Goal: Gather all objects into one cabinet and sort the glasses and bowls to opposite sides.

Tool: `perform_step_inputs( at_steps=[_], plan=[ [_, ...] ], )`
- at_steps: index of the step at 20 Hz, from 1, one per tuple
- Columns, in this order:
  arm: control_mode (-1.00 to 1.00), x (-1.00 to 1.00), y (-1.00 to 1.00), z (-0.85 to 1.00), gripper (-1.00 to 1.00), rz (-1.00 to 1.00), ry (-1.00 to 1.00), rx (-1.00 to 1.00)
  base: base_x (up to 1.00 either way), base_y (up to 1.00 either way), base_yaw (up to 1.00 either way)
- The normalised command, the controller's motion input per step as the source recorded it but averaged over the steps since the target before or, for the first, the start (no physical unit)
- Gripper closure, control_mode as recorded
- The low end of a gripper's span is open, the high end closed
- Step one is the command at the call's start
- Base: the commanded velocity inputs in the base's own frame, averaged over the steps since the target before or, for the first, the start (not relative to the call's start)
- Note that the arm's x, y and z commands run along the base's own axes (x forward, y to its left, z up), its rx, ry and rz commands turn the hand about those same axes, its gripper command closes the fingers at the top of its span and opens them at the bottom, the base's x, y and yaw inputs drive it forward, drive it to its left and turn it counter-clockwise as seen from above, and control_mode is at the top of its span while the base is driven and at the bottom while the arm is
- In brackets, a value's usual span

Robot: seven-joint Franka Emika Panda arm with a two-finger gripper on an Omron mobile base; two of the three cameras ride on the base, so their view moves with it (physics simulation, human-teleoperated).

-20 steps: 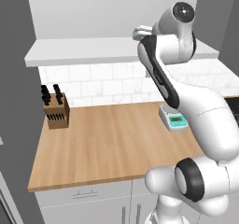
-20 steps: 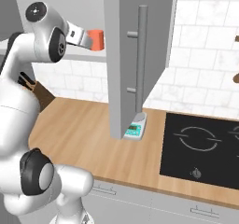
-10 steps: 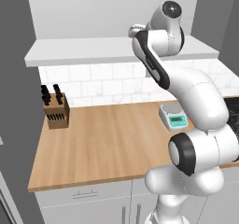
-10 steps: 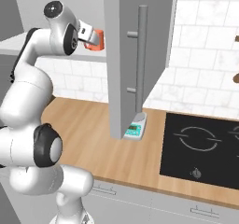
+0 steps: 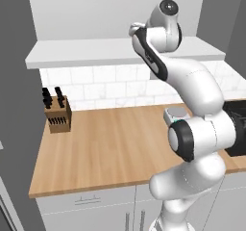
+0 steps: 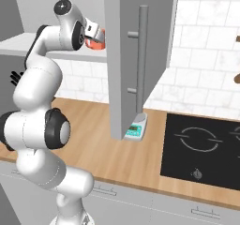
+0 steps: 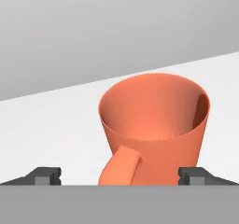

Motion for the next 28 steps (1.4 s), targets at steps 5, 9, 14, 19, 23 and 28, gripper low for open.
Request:
perform_step_inputs(
  at_steps=[5,9,14,19,23,28],
  plan=[
    [-1.00,0.04,0.00,0.00,-1.00,0.00,0.00,0.00,0.00,0.00,0.00],
    [-1.00,0.00,0.00,0.00,-1.00,0.00,0.00,0.01,0.00,0.00,0.00],
    [-1.00,0.00,0.09,-0.07,-1.00,0.00,0.00,0.08,0.00,0.00,0.00],
    [-1.00,0.00,0.21,-0.12,1.00,0.00,0.00,0.10,0.00,0.00,0.00],
    [-1.00,0.00,0.00,-0.02,1.00,0.00,0.00,0.04,0.00,0.00,0.00],
    [-1.00,0.00,0.00,0.00,1.00,0.00,0.00,0.00,0.00,0.00,0.00]
  ],
)
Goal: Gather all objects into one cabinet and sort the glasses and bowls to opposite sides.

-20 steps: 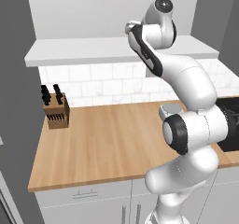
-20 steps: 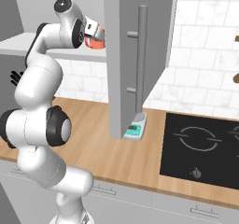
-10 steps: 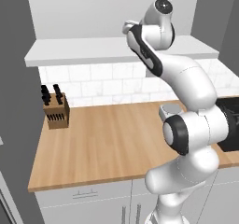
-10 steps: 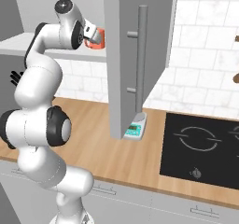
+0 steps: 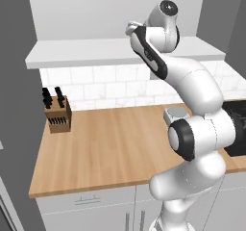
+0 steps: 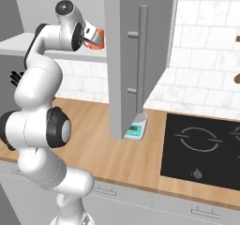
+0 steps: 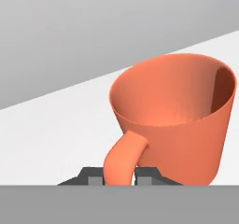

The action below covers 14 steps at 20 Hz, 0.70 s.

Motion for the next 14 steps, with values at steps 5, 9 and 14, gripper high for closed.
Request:
perform_step_inputs(
  at_steps=[5,9,14],
  plan=[
    [-1.00,0.00,0.00,0.00,1.00,0.00,0.00,0.02,0.00,0.00,0.00],
    [-1.00,-0.06,-0.09,0.00,1.00,0.00,0.00,0.04,0.00,0.00,0.00],
    [-1.00,-0.34,-0.26,0.00,1.00,0.03,0.00,0.06,0.00,0.00,0.00]
  ],
)
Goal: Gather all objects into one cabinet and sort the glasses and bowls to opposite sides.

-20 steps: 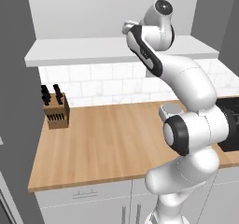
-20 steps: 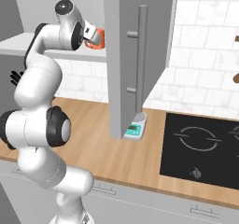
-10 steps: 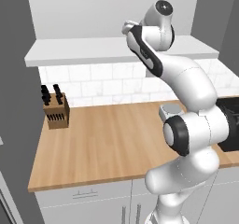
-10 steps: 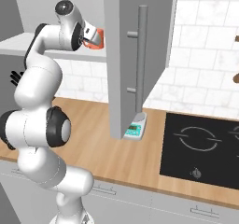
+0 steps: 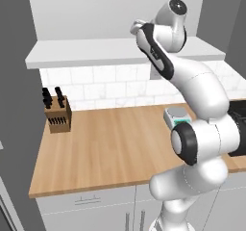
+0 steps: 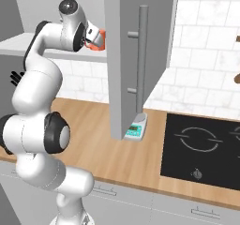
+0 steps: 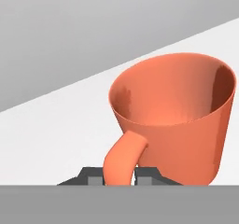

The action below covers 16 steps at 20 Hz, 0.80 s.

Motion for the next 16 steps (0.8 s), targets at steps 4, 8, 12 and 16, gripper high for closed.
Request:
perform_step_inputs(
  at_steps=[4,8,12,16],
  plan=[
    [-1.00,-0.27,0.00,0.00,1.00,0.00,-0.05,0.00,0.00,0.00,0.00],
    [-1.00,-0.64,0.00,0.12,1.00,0.00,-0.14,0.00,0.00,0.00,0.00],
    [-1.00,-0.80,0.00,0.38,1.00,0.04,-0.18,0.00,0.00,0.00,0.00],
    [-1.00,-0.95,-0.05,0.13,1.00,0.10,-0.07,0.02,0.00,0.00,0.00]
  ],
)
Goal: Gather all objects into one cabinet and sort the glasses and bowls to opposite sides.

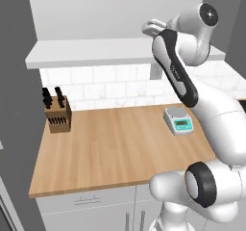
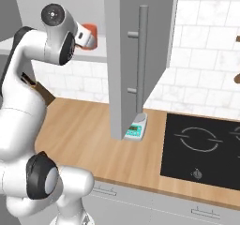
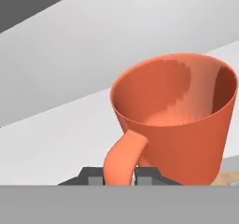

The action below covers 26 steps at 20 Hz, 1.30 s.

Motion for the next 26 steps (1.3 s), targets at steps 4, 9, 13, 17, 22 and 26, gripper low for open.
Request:
perform_step_inputs(
  at_steps=[4,9,13,17,22,26],
  plan=[
    [-1.00,-1.00,-0.05,0.00,1.00,0.15,0.02,0.09,0.00,0.00,0.00],
    [-1.00,-1.00,0.00,0.00,1.00,0.14,0.04,0.02,0.00,0.00,0.00],
    [-1.00,-1.00,0.00,-0.03,1.00,0.13,0.09,0.00,0.00,0.00,0.00],
    [-1.00,-1.00,0.00,-0.31,1.00,0.06,0.14,-0.03,0.00,0.00,0.00],
    [-1.00,-0.71,0.00,-0.54,1.00,-0.07,0.07,-0.15,0.00,0.00,0.00],
    [-1.00,-0.54,0.00,-0.24,1.00,-0.14,0.00,-0.06,0.00,0.00,0.00]
  ],
)
